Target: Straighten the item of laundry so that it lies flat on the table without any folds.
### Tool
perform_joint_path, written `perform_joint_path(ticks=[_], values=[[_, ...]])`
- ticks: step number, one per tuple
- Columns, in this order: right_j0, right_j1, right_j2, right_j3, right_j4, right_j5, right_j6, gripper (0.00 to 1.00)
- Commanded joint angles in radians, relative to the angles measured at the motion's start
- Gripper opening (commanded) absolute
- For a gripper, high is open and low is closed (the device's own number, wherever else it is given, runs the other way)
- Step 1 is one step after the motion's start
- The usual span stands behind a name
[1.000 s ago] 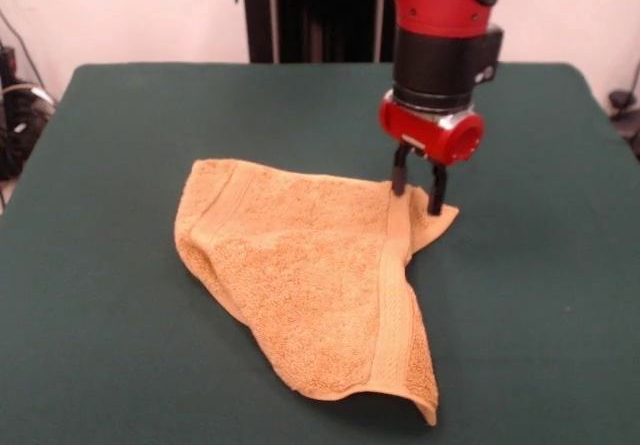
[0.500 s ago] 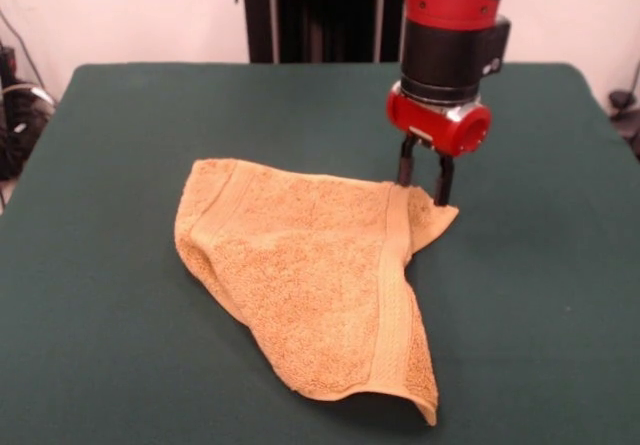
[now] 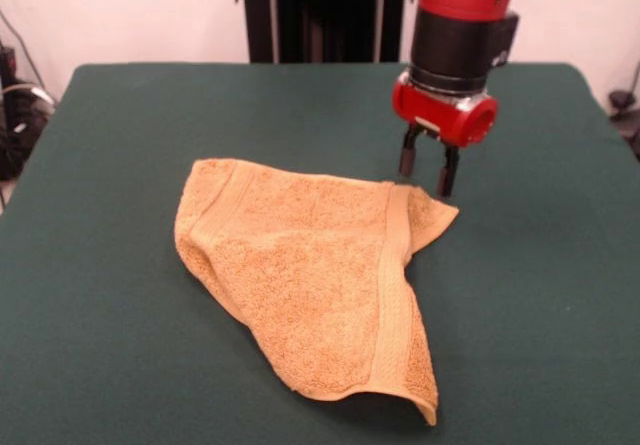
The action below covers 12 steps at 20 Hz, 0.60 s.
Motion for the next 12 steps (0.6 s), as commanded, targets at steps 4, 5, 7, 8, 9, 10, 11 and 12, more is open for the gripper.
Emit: perform_joint_path(ticks=[4,5,7,8,9,10,11,12], values=[[0.067,-0.124,-0.040,0.015,0.048,0.181,0.123,1.00],[0.081,-0.153,-0.071,0.009,0.040,0.212,0.116,1.00],[0.098,-0.170,-0.131,-0.020,0.009,0.239,0.085,1.00],[0.097,-0.161,-0.149,-0.034,-0.006,0.226,0.071,1.00],[0.094,-0.144,-0.162,-0.048,-0.019,0.196,0.061,1.00],[0.103,-0.112,-0.194,-0.070,-0.029,0.165,0.062,1.00],[0.107,-0.075,-0.219,-0.096,-0.036,0.129,0.063,1.00],[0.112,-0.041,-0.245,-0.117,-0.038,0.100,0.069,1.00]])
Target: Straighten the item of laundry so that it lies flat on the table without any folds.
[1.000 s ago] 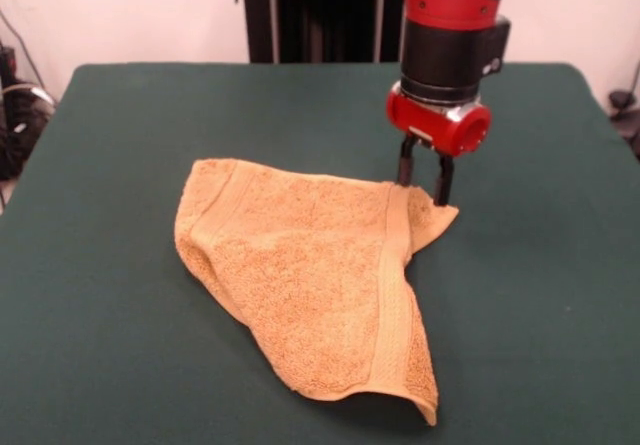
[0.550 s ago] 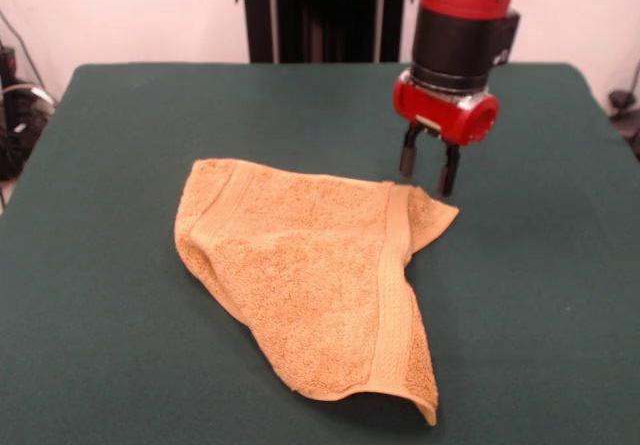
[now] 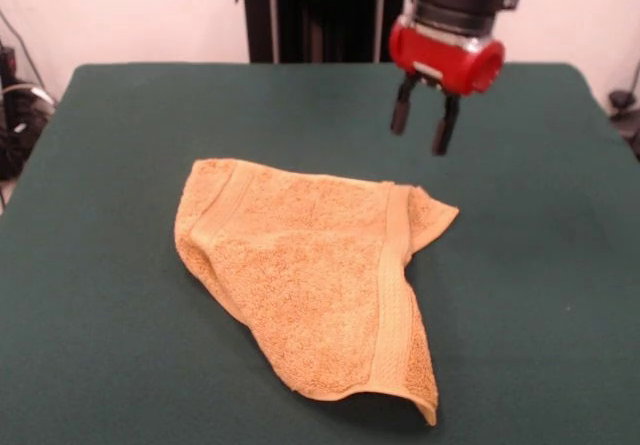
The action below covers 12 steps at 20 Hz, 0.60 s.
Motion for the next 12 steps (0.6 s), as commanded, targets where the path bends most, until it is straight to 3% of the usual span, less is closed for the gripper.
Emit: perform_joint_path(ticks=[1,5,9,12], values=[[0.045,0.102,-0.157,-0.130,-0.037,-0.015,0.075,1.00],[0.039,0.200,-0.189,-0.178,-0.035,-0.123,0.087,1.00],[0.015,0.271,-0.144,-0.207,-0.015,-0.203,0.092,1.00],[0.051,0.340,-0.187,-0.245,0.029,-0.232,0.114,1.00]])
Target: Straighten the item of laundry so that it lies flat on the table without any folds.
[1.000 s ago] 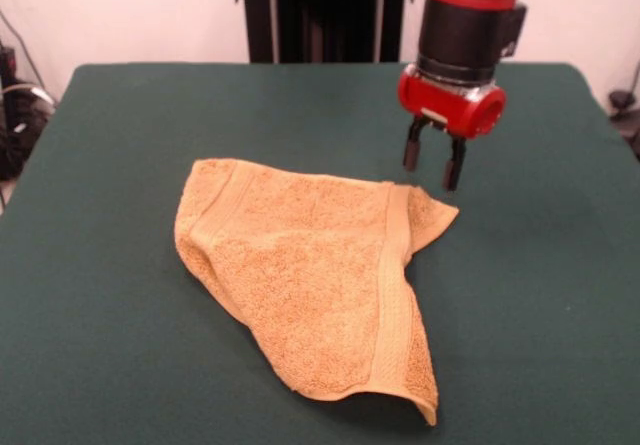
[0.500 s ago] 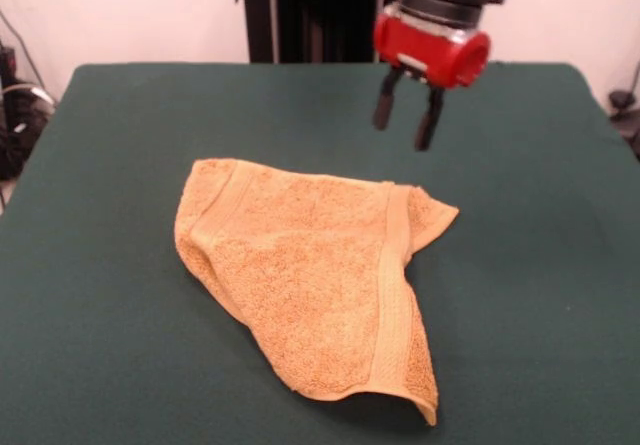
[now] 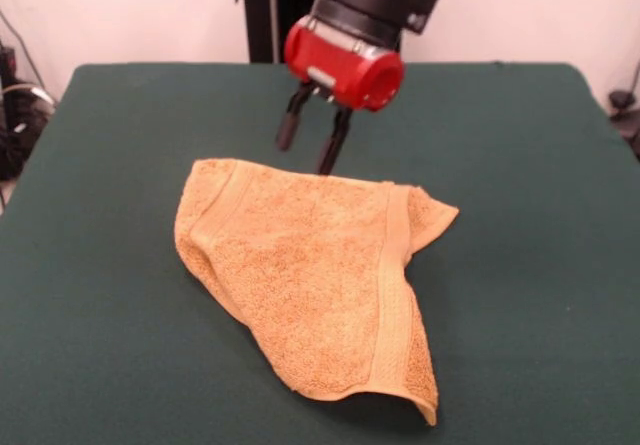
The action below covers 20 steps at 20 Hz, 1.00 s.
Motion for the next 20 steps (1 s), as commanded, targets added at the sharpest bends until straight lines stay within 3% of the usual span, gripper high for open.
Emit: perform_joint_path(ticks=[1,9,14,20], values=[[0.037,0.215,0.014,-0.103,0.048,-0.092,0.112,1.00],[-0.154,0.196,0.337,-0.062,-0.010,-0.026,0.053,1.00],[-0.187,0.164,0.404,-0.004,0.037,0.076,0.082,1.00],[-0.194,0.140,0.419,0.029,0.056,0.113,0.108,1.00]])
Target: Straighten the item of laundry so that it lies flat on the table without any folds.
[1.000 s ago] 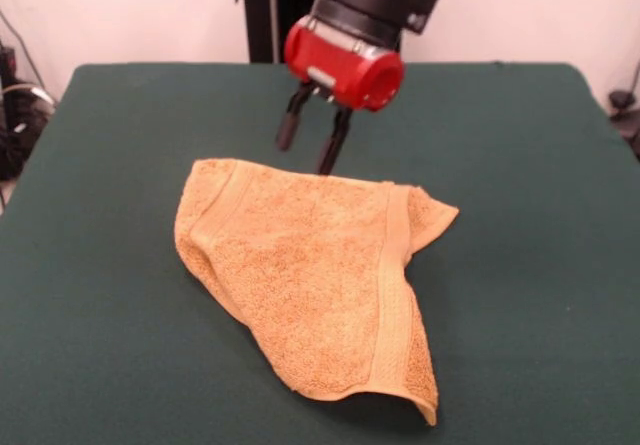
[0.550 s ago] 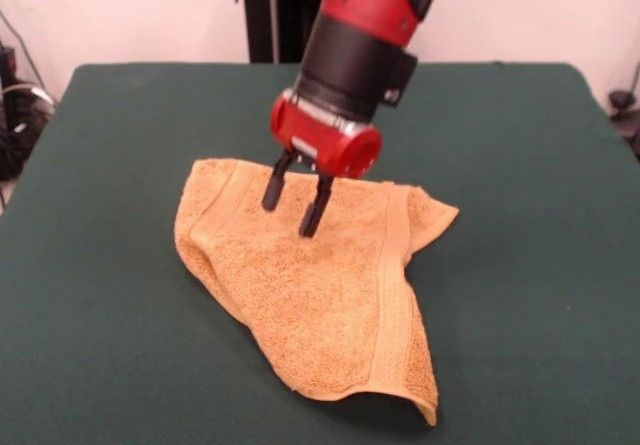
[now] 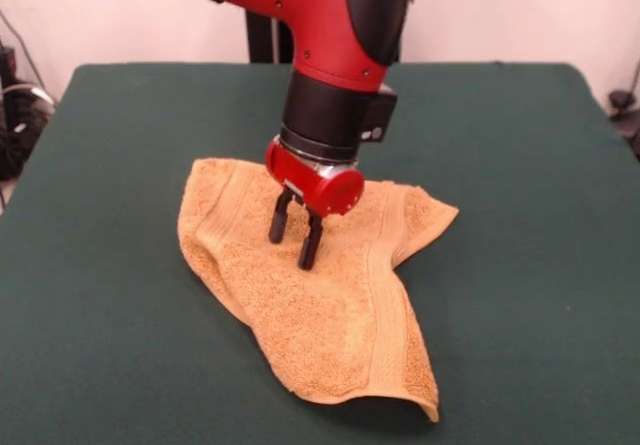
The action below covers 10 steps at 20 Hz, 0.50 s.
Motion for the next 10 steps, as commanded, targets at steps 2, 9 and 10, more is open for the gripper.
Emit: perform_joint_path(ticks=[2,9,10], values=[[0.002,-0.006,0.216,0.087,0.050,0.168,0.102,1.00],[-0.107,-0.090,0.368,0.193,0.046,0.253,0.063,1.00],[-0.106,-0.102,0.371,0.204,0.054,0.264,0.072,1.00]])
